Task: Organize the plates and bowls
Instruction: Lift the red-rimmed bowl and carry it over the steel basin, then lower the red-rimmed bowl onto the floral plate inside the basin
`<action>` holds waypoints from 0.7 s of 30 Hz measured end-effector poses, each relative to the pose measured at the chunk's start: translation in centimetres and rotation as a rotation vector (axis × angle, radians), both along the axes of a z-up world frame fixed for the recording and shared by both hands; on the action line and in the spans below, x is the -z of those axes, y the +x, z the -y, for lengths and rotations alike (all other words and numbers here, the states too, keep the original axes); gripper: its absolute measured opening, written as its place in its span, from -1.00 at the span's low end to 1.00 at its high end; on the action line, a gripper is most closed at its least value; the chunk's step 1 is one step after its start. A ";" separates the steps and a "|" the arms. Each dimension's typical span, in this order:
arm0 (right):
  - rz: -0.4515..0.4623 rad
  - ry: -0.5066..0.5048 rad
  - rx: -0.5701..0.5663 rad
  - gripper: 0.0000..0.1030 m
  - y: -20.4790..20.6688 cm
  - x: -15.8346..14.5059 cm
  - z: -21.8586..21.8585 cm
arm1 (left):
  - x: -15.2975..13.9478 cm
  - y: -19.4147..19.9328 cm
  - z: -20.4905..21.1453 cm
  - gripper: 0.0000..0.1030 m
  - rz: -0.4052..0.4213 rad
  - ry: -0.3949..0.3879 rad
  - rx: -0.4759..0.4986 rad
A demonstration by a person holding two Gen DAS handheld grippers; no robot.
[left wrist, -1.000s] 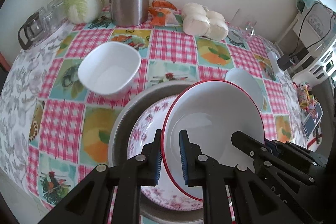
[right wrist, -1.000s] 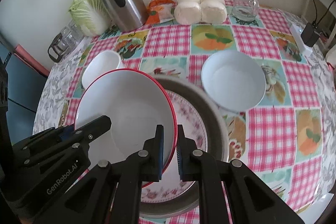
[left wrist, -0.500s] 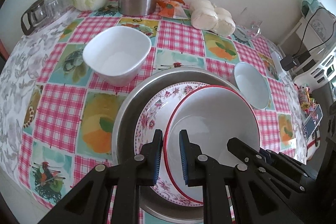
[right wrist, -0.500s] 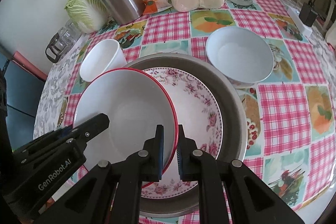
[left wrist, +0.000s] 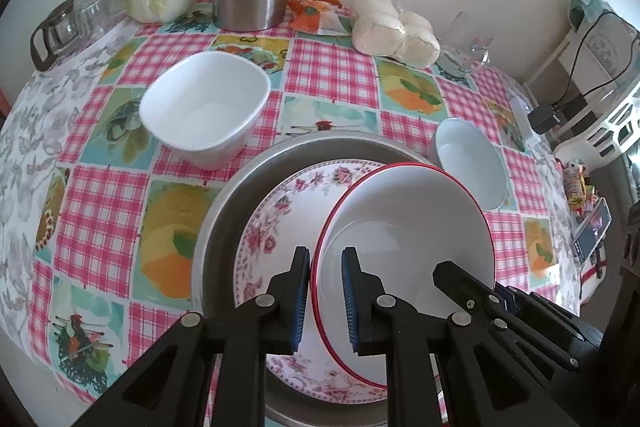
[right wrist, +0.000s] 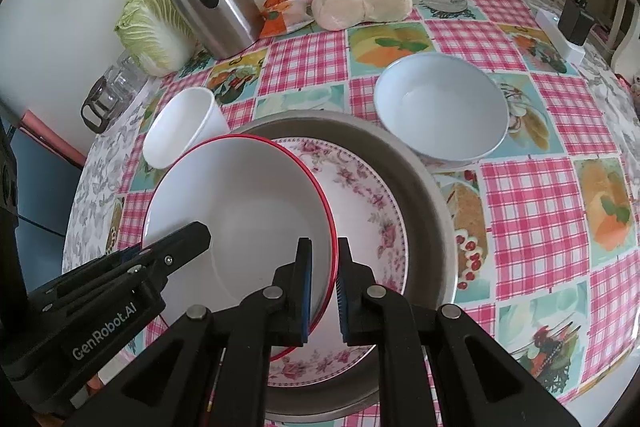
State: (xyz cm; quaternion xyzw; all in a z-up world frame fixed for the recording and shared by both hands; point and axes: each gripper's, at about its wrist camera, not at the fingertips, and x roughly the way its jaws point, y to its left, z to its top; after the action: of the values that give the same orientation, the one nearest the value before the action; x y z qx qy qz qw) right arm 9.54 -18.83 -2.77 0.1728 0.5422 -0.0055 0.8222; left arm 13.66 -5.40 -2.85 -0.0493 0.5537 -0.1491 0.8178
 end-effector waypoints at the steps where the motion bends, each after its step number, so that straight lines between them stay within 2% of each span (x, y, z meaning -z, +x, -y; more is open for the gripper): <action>1: 0.002 0.000 0.005 -0.77 0.0 -0.1 0.2 | 0.0 0.0 0.2 -0.66 0.000 -0.001 0.003; 21: -0.027 0.018 0.016 -0.77 1.3 1.0 0.6 | 1.4 1.0 0.2 -0.65 -0.029 0.013 -0.022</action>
State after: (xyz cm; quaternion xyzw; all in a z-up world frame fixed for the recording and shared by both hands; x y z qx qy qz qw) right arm 10.80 -19.39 -3.75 0.1843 0.5519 -0.0094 0.8133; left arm 14.67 -5.63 -4.27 -0.0524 0.5658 -0.1358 0.8116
